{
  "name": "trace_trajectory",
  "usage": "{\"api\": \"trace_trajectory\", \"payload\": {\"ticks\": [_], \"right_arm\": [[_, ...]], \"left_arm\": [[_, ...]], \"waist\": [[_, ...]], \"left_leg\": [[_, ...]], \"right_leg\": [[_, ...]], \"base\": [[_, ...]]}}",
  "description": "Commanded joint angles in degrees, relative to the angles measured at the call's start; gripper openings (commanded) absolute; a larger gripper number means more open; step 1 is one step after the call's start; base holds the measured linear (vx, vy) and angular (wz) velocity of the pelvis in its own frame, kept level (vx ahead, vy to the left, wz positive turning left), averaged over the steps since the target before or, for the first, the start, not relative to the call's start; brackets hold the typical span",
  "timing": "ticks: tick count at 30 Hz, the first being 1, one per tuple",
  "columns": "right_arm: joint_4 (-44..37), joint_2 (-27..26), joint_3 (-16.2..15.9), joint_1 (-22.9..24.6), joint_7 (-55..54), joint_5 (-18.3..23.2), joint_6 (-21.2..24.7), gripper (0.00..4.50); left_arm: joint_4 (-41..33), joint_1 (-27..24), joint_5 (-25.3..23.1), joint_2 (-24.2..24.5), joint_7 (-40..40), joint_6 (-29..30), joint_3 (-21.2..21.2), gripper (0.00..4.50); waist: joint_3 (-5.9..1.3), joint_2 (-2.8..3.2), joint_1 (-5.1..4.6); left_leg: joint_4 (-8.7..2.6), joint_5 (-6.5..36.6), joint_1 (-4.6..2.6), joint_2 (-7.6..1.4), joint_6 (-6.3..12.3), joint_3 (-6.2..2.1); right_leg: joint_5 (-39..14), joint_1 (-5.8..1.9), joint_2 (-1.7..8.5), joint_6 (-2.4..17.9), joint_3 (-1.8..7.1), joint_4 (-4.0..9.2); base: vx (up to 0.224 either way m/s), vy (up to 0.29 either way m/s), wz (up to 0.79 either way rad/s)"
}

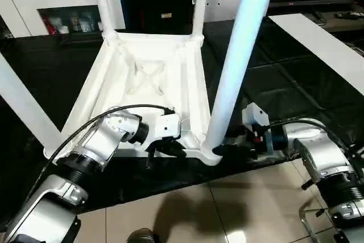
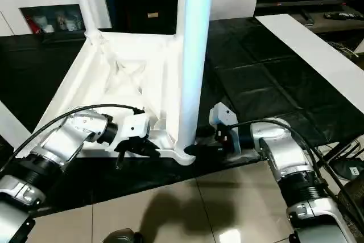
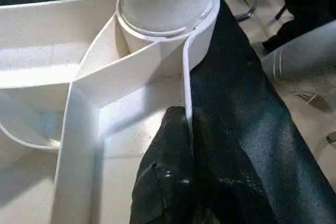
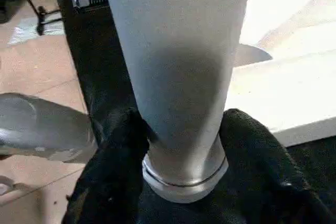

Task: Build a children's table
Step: Rotate leg to tighten

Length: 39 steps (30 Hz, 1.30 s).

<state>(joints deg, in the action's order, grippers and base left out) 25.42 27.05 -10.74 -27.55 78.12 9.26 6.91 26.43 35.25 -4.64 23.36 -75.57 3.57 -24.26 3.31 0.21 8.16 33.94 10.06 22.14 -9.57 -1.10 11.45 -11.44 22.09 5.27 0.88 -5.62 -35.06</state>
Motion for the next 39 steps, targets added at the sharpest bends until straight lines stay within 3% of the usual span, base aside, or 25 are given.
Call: {"api": "trace_trajectory", "payload": {"ticks": [1,9,12,13,14,15,16,18,19,20,21,22,23,24,29,30,31,32,34,36,39], "right_arm": [[0.6,-0.3,-0.8,-1.2,0.8,0.7,-0.4,1.94],[0.4,-1.0,-0.9,-0.7,2.1,1.7,0.6,1.88],[-1.5,-2.6,0.1,0.8,-0.3,3.1,3.0,1.88],[-2.3,-3.5,0.8,1.2,-2.5,3.6,4.8,1.88],[-2.3,-3.5,0.8,1.2,-2.5,3.6,4.8,1.88],[-3.2,-4.6,1.2,1.7,-5.2,3.6,6.3,1.88],[-3.9,-5.6,1.5,1.9,-7.6,3.4,7.5,1.88],[-4.8,-10.0,2.7,2.2,-17.1,2.1,11.2,1.88],[-4.8,-10.9,3.1,2.1,-19.1,1.8,12.0,1.88],[-4.6,-12.4,3.7,1.9,-22.1,1.6,13.1,1.88],[-4.6,-14.5,4.7,1.5,-26.1,1.4,14.7,1.88],[-4.6,-15.2,5.0,1.4,-27.3,1.5,15.2,1.88],[-4.6,-16.5,5.5,1.1,-29.4,1.7,16.1,1.88],[-4.7,-17.7,5.9,0.9,-31.2,1.7,16.8,1.88],[-5.2,-21.3,7.1,0.9,-38.6,0.5,18.4,1.88],[-5.1,-21.1,7.4,1.0,-39.7,-0.4,17.0,1.88],[-4.6,-20.1,7.0,1.0,-41.1,-2.8,13.8,1.88],[-4.6,-20.1,7.0,1.0,-41.1,-2.8,13.8,1.88],[-4.7,-19.9,7.6,1.2,-42.6,-3.1,14.0,2.44],[-8.0,-18.1,8.8,3.4,-41.1,-1.8,15.0,2.58],[-13.3,-14.6,8.1,7.1,-36.9,-0.6,15.3,2.86]], "left_arm": [[-1.8,-0.6,0.0,-0.4,-2.8,-0.8,-2.9,0.0],[-2.0,-1.0,0.1,-0.1,-2.9,0.1,-2.8,0.0],[-1.5,-0.9,-0.2,-1.1,-0.5,2.5,-2.1,0.0],[-1.3,-0.7,-0.2,-1.9,1.2,4.0,-1.5,0.0],[-1.3,-0.7,-0.2,-1.9,1.2,4.0,-1.5,0.0],[-0.9,-0.3,-0.1,-3.0,3.2,5.1,-0.7,0.0],[-0.6,0.1,0.0,-4.0,4.9,6.0,-0.1,0.0],[0.2,1.1,-0.2,-7.7,11.4,9.3,1.6,0.0],[0.2,1.2,-0.3,-8.3,12.5,9.9,1.8,0.0],[0.5,1.5,-0.3,-9.5,14.3,10.8,2.2,0.0],[0.8,2.0,-0.1,-11.3,16.8,12.2,3.0,0.0],[0.8,2.2,0.0,-11.9,17.7,12.8,3.3,0.0],[0.9,2.5,0.0,-13.2,19.4,13.6,3.8,0.0],[1.0,2.9,-0.1,-14.4,21.3,14.2,4.3,0.0],[1.1,3.6,-1.5,-17.4,25.8,15.1,5.1,0.0],[1.7,3.6,-2.3,-17.1,26.2,13.8,4.8,0.0],[2.8,3.8,-3.0,-16.1,25.8,10.3,4.2,0.0],[2.8,3.8,-3.0,-16.1,25.8,10.3,4.2,0.0],[2.7,3.6,-2.9,-15.7,25.6,10.5,4.2,0.0],[2.6,3.1,-3.1,-13.6,23.8,9.1,4.1,0.0],[4.8,3.6,-3.7,-11.0,21.6,4.5,3.9,0.0]], "waist": [[-4.06,-0.74,-0.43],[-4.07,-0.83,-0.43],[-4.08,-0.86,-0.47],[-4.06,-0.43,-0.34],[-4.06,-0.43,-0.34],[-3.96,-0.7,-0.53],[-3.73,-0.44,-0.67],[-3.49,-0.57,-0.97],[-3.34,-0.26,-1.31],[-3.38,-0.51,-1.55],[-3.23,-0.48,-2.43],[-2.94,-0.16,-2.63],[-3.1,-0.45,-3.13],[-2.93,-0.12,-3.38],[-3.2,-0.3,-4.12],[-3.07,-0.55,-4.16],[-3.27,-0.4,-4.18],[-3.27,-0.4,-4.18],[-3.5,-0.3,-4.17],[-3.53,-0.63,-4.15],[-3.66,-0.47,-3.69]], "left_leg": [[-3.72,8.4,-1.44,-4.75,3.74,-1.82],[-3.75,9.0,-1.47,-4.74,3.21,-1.84],[-3.73,8.8,-1.44,-4.72,3.3,-1.81],[-3.79,8.9,-1.57,-4.8,3.21,-1.91],[-3.79,8.9,-1.57,-4.8,3.21,-1.91],[-3.92,9.8,-1.43,-4.74,2.79,-1.95],[-4.11,11.4,-1.56,-4.77,1.92,-1.99],[-4.37,14.0,-1.71,-4.68,0.44,-2.17],[-4.55,16.1,-1.86,-4.5,-0.91,-2.37],[-4.56,17.0,-1.85,-4.48,-1.47,-2.54],[-4.7,18.4,-1.7,-4.38,-2.3,-2.81],[-4.82,19.4,-1.77,-4.38,-2.48,-2.92],[-4.74,20.3,-1.9,-4.3,-2.41,-2.98],[-4.81,20.4,-1.81,-4.28,-2.27,-2.97],[-4.77,18.1,-1.62,-4.16,-1.1,-2.73],[-4.78,17.6,-1.58,-4.17,-0.8,-2.63],[-4.61,15.9,-1.39,-4.09,-0.22,-2.5],[-4.61,15.9,-1.39,-4.09,-0.22,-2.5],[-4.44,12.8,-1.28,-4.18,0.86,-2.35],[-4.31,11.3,-1.12,-4.14,2.0,-2.23],[-4.09,8.9,-1.04,-4.21,3.63,-2.13]], "right_leg": [[-7.7,-2.2,4.97,14.0,3.61,3.6],[-8.9,-2.21,5.01,13.6,3.66,3.71],[-8.3,-2.24,4.95,13.7,3.65,3.61],[-8.7,-2.17,5.0,13.7,3.65,3.68],[-8.7,-2.17,5.0,13.7,3.65,3.68],[-9.9,-2.25,4.98,13.5,3.62,3.84],[-12.0,-2.11,5.0,13.0,3.72,4.22],[-16.7,-2.04,5.2,11.9,3.76,4.74],[-20.3,-1.88,5.22,11.0,3.65,5.28],[-22.0,-2.0,5.38,10.3,3.61,5.37],[-24.7,-1.97,5.38,9.2,3.51,5.6],[-25.6,-1.72,5.41,9.0,3.5,5.84],[-26.3,-1.75,5.38,8.4,3.42,6.11],[-26.0,-1.72,5.28,8.4,3.51,6.1],[-20.6,-1.75,4.93,9.2,3.66,5.87],[-19.8,-1.67,4.93,9.4,3.72,5.9],[-17.2,-1.8,4.93,9.7,3.75,5.61],[-17.2,-1.8,4.93,9.7,3.75,5.61],[-11.8,-1.97,4.78,10.9,3.8,4.97],[-9.3,-2.09,4.72,11.7,3.71,4.74],[-6.1,-2.23,4.69,11.8,3.78,4.42]], "base": [[0.0,0.0,0.0],[0.0,0.0,0.0],[0.0,0.0,0.0],[0.0,0.0,0.0],[0.0,0.0,0.0],[0.0,0.0,0.0],[0.0,0.0,0.0],[0.0,0.0,0.0],[0.0,0.0,0.0],[0.0,0.0,0.0],[0.0,0.0,0.0],[0.0,0.0,0.0],[0.0,0.0,0.0],[0.0,0.0,0.0],[0.0,0.0,0.0],[0.0,0.0,0.0],[0.0,0.0,0.0],[0.0,0.0,0.0],[0.0,0.0,0.0],[0.0,0.0,0.0],[0.0,0.0,0.0]]}}
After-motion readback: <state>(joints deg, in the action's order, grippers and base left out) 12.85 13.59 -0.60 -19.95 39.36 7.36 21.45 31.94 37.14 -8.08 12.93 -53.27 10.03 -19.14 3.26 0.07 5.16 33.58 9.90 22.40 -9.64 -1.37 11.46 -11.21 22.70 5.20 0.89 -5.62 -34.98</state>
